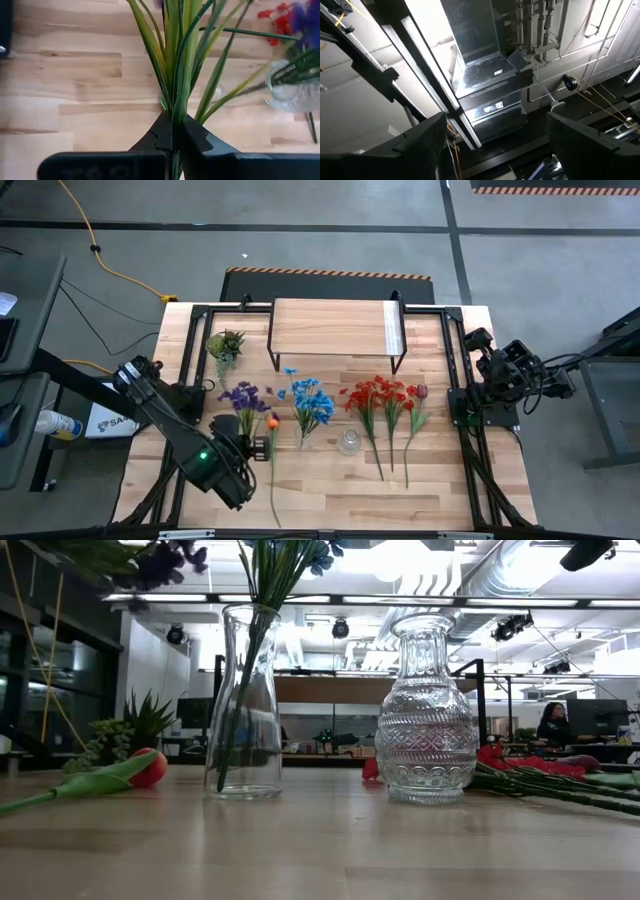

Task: Pick and place flowers into a vace then onto a shelf
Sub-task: Put the purple flowers into the left transparent flower vase

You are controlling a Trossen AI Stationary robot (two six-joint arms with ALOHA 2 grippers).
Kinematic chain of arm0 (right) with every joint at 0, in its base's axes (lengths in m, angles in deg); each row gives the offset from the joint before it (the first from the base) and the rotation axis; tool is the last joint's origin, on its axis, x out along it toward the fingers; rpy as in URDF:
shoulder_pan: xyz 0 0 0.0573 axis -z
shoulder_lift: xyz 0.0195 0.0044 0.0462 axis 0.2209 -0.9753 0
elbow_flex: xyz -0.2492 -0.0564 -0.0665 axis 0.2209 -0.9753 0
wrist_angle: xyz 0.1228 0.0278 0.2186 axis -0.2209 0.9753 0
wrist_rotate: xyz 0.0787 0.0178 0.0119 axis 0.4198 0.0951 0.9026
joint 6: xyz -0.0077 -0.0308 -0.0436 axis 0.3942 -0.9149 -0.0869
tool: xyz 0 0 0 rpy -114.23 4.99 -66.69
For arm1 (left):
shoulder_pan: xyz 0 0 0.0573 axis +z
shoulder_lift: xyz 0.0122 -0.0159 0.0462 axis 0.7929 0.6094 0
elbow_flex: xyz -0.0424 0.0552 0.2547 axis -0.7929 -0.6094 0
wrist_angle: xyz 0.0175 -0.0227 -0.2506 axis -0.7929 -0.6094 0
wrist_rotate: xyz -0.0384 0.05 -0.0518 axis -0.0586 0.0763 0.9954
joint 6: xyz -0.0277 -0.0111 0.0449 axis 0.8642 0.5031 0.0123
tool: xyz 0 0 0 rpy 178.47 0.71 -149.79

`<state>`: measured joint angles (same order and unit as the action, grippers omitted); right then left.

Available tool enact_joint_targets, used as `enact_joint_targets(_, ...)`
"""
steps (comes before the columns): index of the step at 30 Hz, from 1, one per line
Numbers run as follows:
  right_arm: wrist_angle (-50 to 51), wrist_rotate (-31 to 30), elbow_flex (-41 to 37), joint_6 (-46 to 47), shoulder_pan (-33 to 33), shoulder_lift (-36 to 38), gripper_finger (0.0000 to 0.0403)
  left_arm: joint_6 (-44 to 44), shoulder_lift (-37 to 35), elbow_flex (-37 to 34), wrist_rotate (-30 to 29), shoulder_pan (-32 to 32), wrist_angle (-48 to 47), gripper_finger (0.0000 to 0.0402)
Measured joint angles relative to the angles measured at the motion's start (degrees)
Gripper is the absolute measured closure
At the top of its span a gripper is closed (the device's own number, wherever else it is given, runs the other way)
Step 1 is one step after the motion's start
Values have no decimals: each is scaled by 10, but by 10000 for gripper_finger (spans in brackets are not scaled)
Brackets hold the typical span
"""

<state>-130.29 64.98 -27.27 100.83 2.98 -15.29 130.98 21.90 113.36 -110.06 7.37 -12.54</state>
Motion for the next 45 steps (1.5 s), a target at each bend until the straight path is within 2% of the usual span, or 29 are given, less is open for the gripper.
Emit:
enact_joint_targets(7,1,-2,0,1,0,0,75,-12,-4,6,-3,0,-3,357)
enact_joint_targets(24,0,-1,0,-1,0,0,75,-157,-10,164,-66,-3,-2,357)
enact_joint_targets(37,5,3,0,4,0,0,75,-306,-9,280,-249,-3,-1,357)
enact_joint_targets(40,5,3,0,4,0,0,75,-372,-9,294,-310,-3,24,357)
enact_joint_targets(45,6,3,0,-1,0,0,75,-540,-9,300,-422,-3,95,357)
